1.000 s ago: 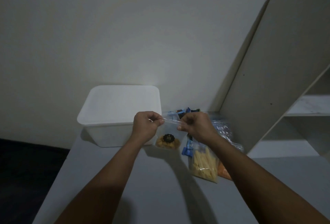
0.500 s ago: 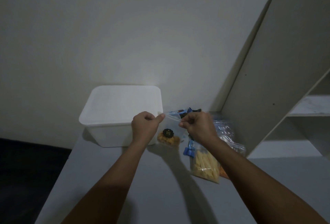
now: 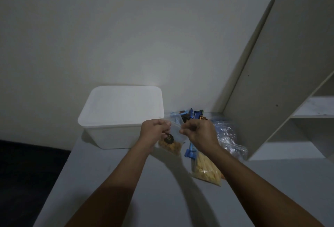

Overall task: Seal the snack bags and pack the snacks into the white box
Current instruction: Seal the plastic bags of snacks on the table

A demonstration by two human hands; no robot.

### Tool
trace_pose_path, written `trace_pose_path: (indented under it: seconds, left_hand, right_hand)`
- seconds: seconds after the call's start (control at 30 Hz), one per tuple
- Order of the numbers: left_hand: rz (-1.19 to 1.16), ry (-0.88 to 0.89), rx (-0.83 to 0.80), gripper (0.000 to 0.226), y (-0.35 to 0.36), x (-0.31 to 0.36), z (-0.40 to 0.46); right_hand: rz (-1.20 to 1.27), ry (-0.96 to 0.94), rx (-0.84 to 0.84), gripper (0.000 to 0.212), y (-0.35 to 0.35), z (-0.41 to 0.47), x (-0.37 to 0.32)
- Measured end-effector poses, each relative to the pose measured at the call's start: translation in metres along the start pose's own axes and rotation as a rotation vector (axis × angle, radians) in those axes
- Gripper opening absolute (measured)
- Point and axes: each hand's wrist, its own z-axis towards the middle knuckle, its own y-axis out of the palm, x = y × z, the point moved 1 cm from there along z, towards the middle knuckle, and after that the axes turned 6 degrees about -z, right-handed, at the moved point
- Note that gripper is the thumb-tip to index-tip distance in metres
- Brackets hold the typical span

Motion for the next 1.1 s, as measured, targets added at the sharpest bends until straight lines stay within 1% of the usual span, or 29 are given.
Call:
trace_pose_path:
  seconds: [0.07, 0.13, 0.17, 0.23, 0.33, 0.5, 0.7, 0.83, 0.93, 1.1]
  left_hand:
    - [-0.016, -0.006, 0.009, 0.005, 0.000, 0.000, -0.001]
    - [-0.032, -0.011, 0.032, 0.005, 0.000, 0.000, -0.002]
    - [-0.026, -0.010, 0.039, 0.006, 0.000, -0.001, -0.002]
    - [0.008, 0.002, 0.041, 0.008, 0.002, -0.002, -0.003]
    - [0.056, 0.020, 0.016, 0.007, 0.004, -0.005, -0.004]
    - [0.138, 0.039, 0.007, 0.014, 0.006, -0.009, -0.002]
    - [0.132, -0.049, 0.061, 0.011, 0.012, -0.008, -0.005]
    - [0.044, -0.096, 0.177, 0.004, 0.009, -0.004, -0.004]
    - [0.002, -0.044, 0.252, 0.004, 0.003, -0.001, -0.002]
    - [-0.011, 0.056, 0.284, 0.012, 0.003, 0.003, -0.003]
  right_hand:
    - [0.075, 0.024, -0.058, 0.018, 0.001, -0.001, 0.001]
    - [0.225, 0.053, -0.126, 0.019, 0.000, -0.002, 0.002]
    - [0.288, 0.073, -0.146, 0.018, 0.000, -0.002, 0.002]
    - [0.333, 0.102, -0.156, 0.010, -0.001, -0.001, 0.002]
    - [0.294, 0.126, -0.160, 0.005, 0.000, 0.001, 0.003]
    - [0.237, 0.149, -0.194, 0.015, 0.002, 0.002, 0.004]
    - [0.132, 0.065, -0.176, 0.013, 0.010, 0.001, 0.000]
    - [0.094, 0.039, -0.192, 0.014, 0.010, -0.001, -0.001]
    - [0.093, 0.031, -0.185, 0.014, 0.009, -0.001, -0.002]
    - [0.097, 0.014, -0.166, 0.013, 0.006, -0.002, -0.001]
